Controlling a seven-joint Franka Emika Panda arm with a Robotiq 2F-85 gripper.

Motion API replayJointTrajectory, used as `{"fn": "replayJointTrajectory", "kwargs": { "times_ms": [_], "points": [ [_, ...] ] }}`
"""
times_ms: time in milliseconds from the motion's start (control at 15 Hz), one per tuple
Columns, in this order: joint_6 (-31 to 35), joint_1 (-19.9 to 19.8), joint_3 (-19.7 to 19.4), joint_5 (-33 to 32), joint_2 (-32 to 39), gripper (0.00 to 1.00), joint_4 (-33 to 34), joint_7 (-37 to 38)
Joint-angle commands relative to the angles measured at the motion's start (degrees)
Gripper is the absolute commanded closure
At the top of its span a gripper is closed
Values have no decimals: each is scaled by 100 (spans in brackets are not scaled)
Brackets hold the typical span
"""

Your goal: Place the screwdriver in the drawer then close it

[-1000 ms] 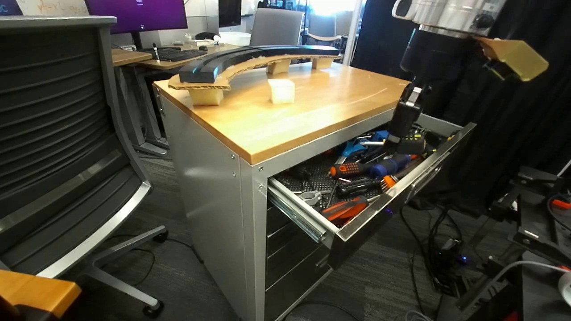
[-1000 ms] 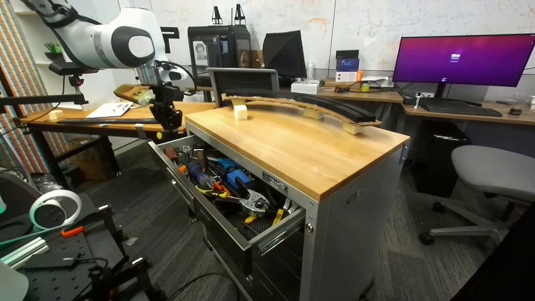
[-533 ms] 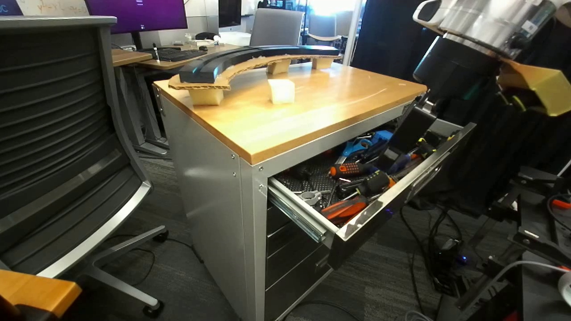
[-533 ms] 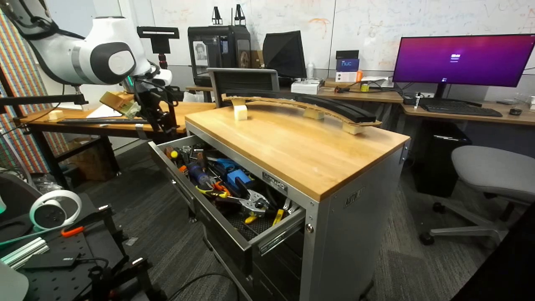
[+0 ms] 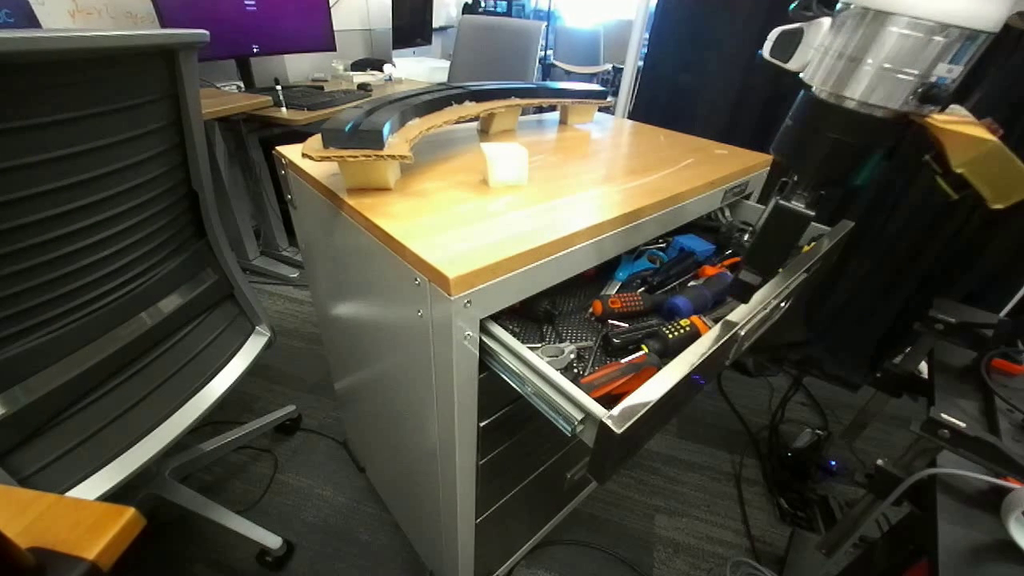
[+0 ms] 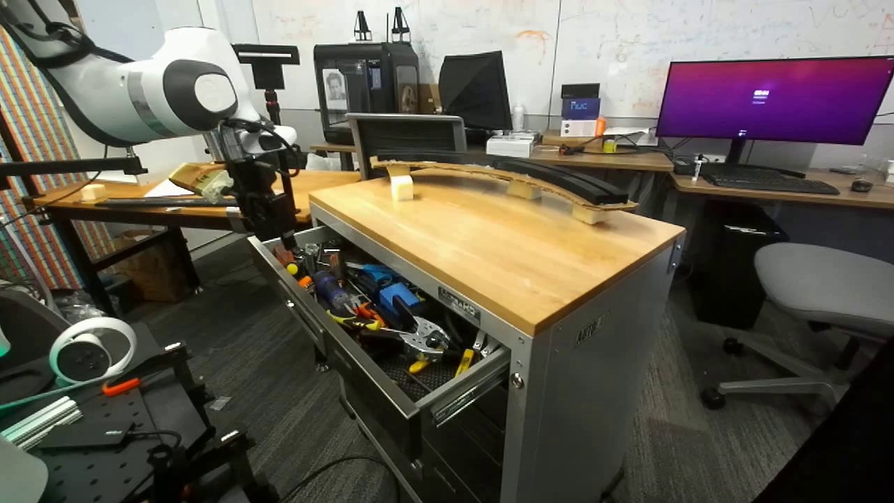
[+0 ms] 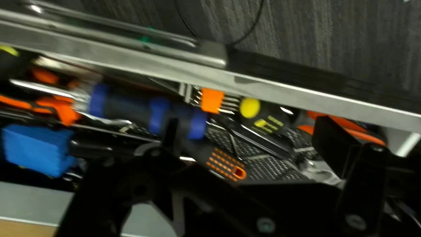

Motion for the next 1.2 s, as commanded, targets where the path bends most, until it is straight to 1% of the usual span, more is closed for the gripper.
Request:
{"fn": "replayJointTrajectory", "kwargs": {
  "times_ms": [0,67,133,200,400,600,667,733,867,933,1000,1133],
  "points": [
    [-1175,-171,140,-214,-257,26,-214,522],
    [-1475,-162,174,-116,-132,32,-198,578],
    [-1736,-143,212,27,41,42,-160,601],
    [-1875,-109,239,288,230,50,-128,498],
    [-964,-66,282,349,656,73,-237,538],
    [28,57,151,91,1085,93,-216,940],
    [423,145,46,-60,1206,94,-194,1167],
    [811,126,38,-275,1320,98,-164,1467],
    [1464,410,-316,-859,1466,98,-60,2162],
    [1716,645,-617,-1240,1512,94,22,2552],
    [1914,959,-1013,-1673,1524,94,137,2983],
    [2125,1613,-1801,-2447,1556,92,414,3799]
  ]
}}
